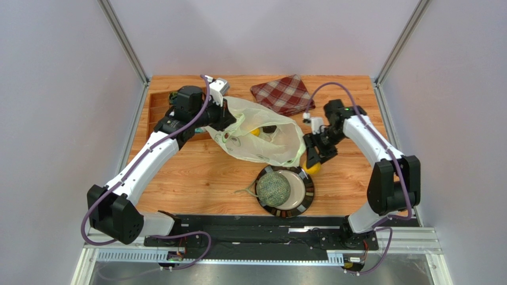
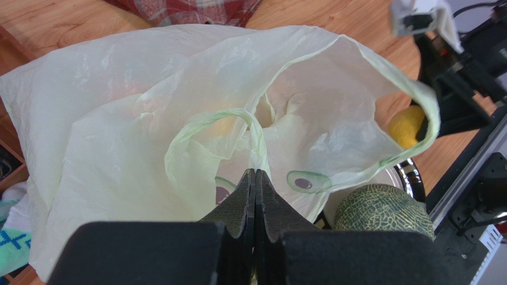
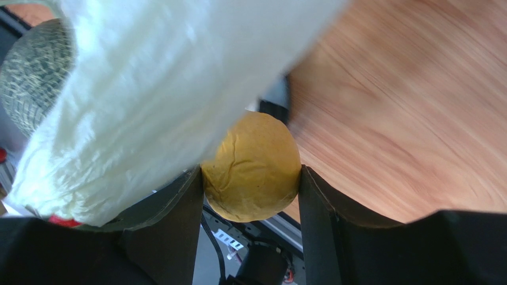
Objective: Take the fake fruits out of the plastic bag
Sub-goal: Place the fake fruit on the plate.
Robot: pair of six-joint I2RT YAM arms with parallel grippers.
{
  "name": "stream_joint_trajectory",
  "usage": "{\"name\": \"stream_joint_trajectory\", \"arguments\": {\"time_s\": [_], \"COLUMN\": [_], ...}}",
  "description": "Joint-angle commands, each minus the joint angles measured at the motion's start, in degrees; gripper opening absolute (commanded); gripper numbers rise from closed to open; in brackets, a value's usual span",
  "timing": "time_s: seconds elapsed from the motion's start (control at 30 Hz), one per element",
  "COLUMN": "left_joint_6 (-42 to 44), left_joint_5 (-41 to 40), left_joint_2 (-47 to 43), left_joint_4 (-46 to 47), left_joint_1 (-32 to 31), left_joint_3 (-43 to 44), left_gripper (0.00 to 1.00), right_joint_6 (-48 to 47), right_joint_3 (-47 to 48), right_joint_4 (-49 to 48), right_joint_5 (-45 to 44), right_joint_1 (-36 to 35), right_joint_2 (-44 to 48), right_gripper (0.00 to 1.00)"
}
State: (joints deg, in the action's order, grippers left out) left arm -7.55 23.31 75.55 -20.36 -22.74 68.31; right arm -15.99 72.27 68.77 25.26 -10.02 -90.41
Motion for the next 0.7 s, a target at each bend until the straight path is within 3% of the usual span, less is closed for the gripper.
{"name": "stream_joint_trajectory", "arguments": {"time_s": [0.0, 0.13, 0.23, 0.33, 0.37, 0.53, 0.67], "left_joint_6": [0.78, 1.57, 1.84, 2.01, 2.01, 1.75, 0.96], "left_joint_5": [0.33, 0.42, 0.24, 0.51, 0.59, 0.86, 1.65], "left_joint_2": [-1.72, -1.90, -1.81, -1.63, -1.55, -0.84, -0.40], "left_joint_4": [0.94, 0.06, 0.06, 0.14, 0.23, 0.67, 1.20], "left_joint_1": [0.42, 0.42, 0.42, 0.42, 0.42, 0.42, 0.42], "left_joint_3": [1.12, 1.56, 1.30, 1.30, 1.38, 1.30, 1.12], "left_gripper": [0.00, 0.00, 0.00, 0.00, 0.00, 0.00, 0.00], "right_joint_6": [2.36, 2.81, 2.37, 1.14, 0.70, -8.26, -9.77], "right_joint_3": [1.90, 6.21, 8.32, 10.34, 10.96, 16.66, 23.33], "right_joint_4": [-5.31, -5.93, -4.62, -1.03, 0.12, 13.01, 16.31], "right_joint_5": [2.51, 2.25, 3.39, 9.69, 11.38, 14.74, 12.54], "right_joint_1": [-5.44, -7.29, -8.61, -9.05, -8.96, -8.53, -2.40], "right_joint_2": [-5.63, -11.17, -14.95, -16.81, -16.47, -11.82, -5.32], "right_gripper": [0.34, 0.37, 0.45, 0.64, 1.00, 1.00, 0.98]}}
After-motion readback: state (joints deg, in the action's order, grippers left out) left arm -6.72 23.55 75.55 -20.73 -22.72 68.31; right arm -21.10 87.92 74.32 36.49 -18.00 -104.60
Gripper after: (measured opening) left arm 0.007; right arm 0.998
